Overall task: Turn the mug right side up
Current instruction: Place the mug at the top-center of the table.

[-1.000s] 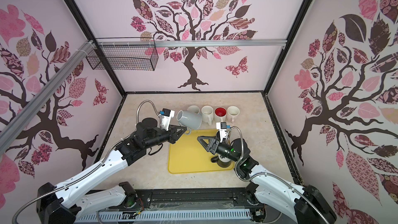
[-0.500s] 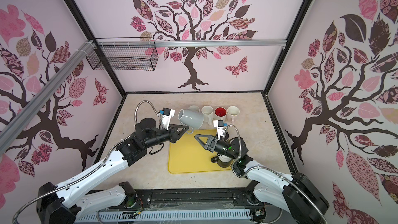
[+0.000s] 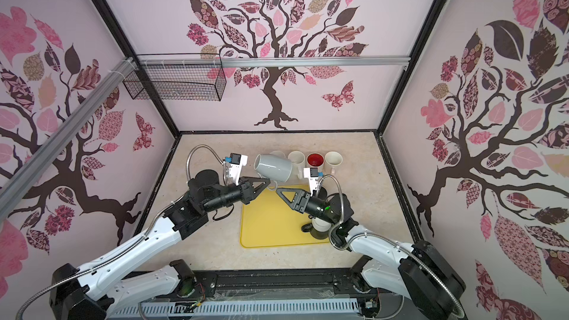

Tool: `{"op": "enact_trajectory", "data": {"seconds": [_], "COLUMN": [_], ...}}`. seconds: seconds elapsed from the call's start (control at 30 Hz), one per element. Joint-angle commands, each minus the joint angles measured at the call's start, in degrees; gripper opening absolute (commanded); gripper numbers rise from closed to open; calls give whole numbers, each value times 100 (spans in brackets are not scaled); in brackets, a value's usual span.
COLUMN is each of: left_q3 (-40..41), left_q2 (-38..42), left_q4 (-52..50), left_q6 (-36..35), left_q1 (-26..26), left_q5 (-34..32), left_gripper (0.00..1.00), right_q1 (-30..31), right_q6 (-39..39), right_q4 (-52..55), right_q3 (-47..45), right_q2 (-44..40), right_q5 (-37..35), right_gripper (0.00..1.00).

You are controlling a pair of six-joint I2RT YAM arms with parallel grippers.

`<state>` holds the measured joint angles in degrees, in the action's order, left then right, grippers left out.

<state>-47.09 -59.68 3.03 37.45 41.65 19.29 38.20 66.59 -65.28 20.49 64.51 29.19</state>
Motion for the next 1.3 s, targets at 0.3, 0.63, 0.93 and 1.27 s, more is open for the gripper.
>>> {"op": "enact_trajectory", "data": {"seconds": [0.3, 0.63, 0.93, 1.27], "left_q3": [134, 311, 537, 675], "left_q2": [264, 316, 343, 373], "left_q4": [935, 1192, 1433, 1485], "left_q6": [151, 370, 491, 502], "left_q1": [-8, -8, -8, -6], "left_q5": [220, 234, 205, 58], "left_gripper": [0, 0, 0, 0], "right_q1": [19, 16, 17, 20], "right_q6": [478, 979, 1379, 1316], "right_q4": [-1089, -2182, -2798, -2667], "right_q3": [464, 673, 919, 1098], "right_q2": [624, 1178, 1645, 1696], "right_q5": [96, -9, -10, 95], "right_gripper": [41, 38, 34, 0]}}
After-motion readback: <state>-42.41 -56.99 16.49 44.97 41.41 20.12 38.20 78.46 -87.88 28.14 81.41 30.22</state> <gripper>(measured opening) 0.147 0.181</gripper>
